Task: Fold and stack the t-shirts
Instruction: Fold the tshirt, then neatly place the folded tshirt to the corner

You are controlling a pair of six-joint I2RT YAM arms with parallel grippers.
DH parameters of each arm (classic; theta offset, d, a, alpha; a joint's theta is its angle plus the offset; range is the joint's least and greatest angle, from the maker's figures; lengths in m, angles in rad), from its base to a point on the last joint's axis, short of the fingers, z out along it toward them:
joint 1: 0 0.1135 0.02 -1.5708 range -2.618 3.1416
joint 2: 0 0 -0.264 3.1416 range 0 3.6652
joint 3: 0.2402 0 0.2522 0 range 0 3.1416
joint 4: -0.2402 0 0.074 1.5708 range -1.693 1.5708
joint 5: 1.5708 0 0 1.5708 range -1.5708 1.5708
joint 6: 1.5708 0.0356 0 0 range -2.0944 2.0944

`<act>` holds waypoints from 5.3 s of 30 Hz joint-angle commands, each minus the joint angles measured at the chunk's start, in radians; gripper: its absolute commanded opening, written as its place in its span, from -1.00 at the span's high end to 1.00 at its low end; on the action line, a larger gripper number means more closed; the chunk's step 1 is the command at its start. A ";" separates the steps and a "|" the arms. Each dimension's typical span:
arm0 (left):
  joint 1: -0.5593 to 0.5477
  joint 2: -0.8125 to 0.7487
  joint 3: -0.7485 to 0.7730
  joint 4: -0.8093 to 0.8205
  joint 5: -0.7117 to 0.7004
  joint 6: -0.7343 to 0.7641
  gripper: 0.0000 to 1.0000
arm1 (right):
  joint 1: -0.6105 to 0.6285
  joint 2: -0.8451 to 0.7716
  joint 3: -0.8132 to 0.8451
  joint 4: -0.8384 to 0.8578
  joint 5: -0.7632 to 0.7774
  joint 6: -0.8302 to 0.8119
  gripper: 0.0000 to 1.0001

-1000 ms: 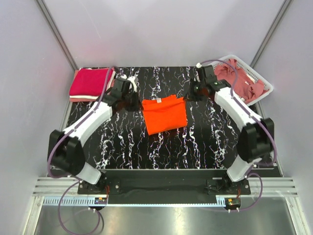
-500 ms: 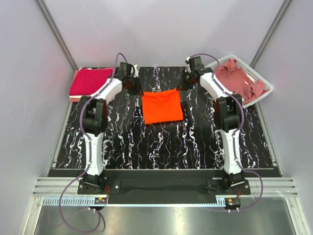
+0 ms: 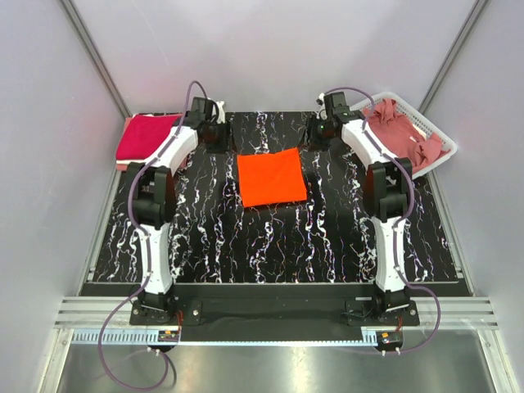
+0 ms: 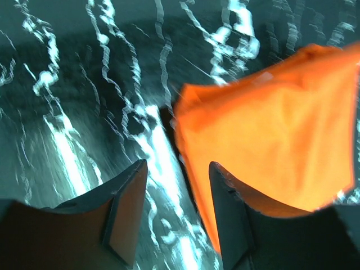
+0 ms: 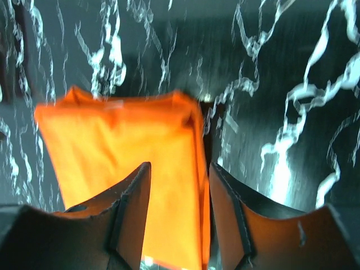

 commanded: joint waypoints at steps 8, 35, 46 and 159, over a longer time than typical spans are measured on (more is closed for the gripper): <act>-0.057 -0.031 -0.072 0.036 0.133 0.005 0.25 | -0.001 -0.150 -0.196 0.037 -0.168 -0.065 0.57; 0.003 -0.090 0.025 -0.012 0.066 0.030 -0.15 | -0.035 -0.052 -0.035 0.133 -0.151 0.148 0.32; 0.024 -0.235 -0.429 0.246 0.252 -0.068 -0.29 | -0.012 -0.467 -0.634 0.297 -0.168 0.157 0.05; 0.342 0.008 0.381 -0.024 -0.555 0.672 1.00 | -0.001 -0.770 -0.926 0.411 -0.185 0.099 -0.02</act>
